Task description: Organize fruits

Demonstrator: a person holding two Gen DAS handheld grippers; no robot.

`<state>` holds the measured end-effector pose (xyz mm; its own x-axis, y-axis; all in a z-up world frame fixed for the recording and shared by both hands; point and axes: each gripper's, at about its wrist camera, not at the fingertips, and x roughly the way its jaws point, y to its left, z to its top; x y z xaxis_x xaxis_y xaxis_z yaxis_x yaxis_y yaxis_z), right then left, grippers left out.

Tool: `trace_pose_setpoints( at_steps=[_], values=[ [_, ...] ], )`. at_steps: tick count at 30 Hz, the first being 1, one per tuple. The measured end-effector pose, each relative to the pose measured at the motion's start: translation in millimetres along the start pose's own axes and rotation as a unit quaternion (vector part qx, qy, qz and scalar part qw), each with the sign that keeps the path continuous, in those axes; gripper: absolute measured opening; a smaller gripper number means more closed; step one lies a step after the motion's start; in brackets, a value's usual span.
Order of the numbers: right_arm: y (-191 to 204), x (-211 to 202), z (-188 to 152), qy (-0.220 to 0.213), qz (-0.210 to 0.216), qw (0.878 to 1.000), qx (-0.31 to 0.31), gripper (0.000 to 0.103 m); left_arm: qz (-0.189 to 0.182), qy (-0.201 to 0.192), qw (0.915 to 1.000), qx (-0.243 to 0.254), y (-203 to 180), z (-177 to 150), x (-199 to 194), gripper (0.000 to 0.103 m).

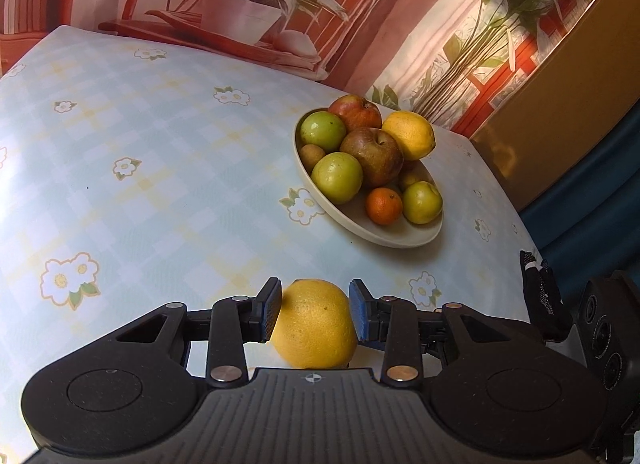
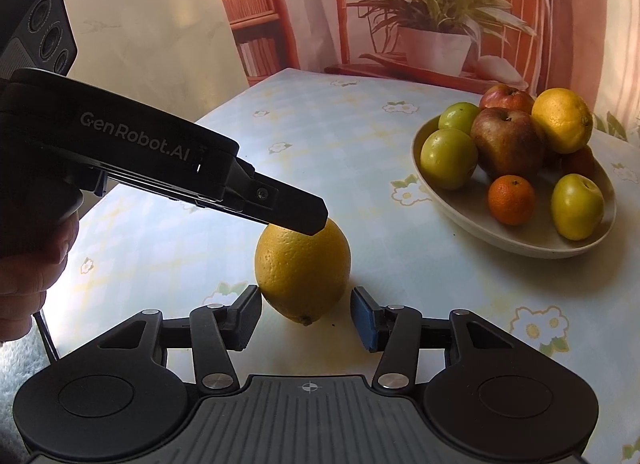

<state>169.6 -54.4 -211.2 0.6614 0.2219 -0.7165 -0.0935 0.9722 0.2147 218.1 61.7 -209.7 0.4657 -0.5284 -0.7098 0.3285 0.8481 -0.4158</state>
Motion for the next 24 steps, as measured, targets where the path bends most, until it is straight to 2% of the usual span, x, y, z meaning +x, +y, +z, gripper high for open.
trace_pose_setpoints(
  at_steps=[7, 17, 24],
  values=[
    [0.8, -1.7, -0.3, -0.003, 0.003, 1.000, -0.004, 0.042, -0.021, -0.002, 0.9986, -0.049, 19.1, -0.3, -0.6, 0.039],
    [1.5, -2.5, 0.0, -0.008, -0.002, 1.000, -0.003, 0.044, -0.033, -0.003, 0.9983, -0.048, 21.5, -1.1, 1.0, 0.040],
    [1.6, -3.0, 0.3, -0.010, 0.001, 1.000, -0.008, 0.042, -0.030, -0.001, 0.9983, -0.050, 20.3, -0.5, 1.0, 0.040]
  ],
)
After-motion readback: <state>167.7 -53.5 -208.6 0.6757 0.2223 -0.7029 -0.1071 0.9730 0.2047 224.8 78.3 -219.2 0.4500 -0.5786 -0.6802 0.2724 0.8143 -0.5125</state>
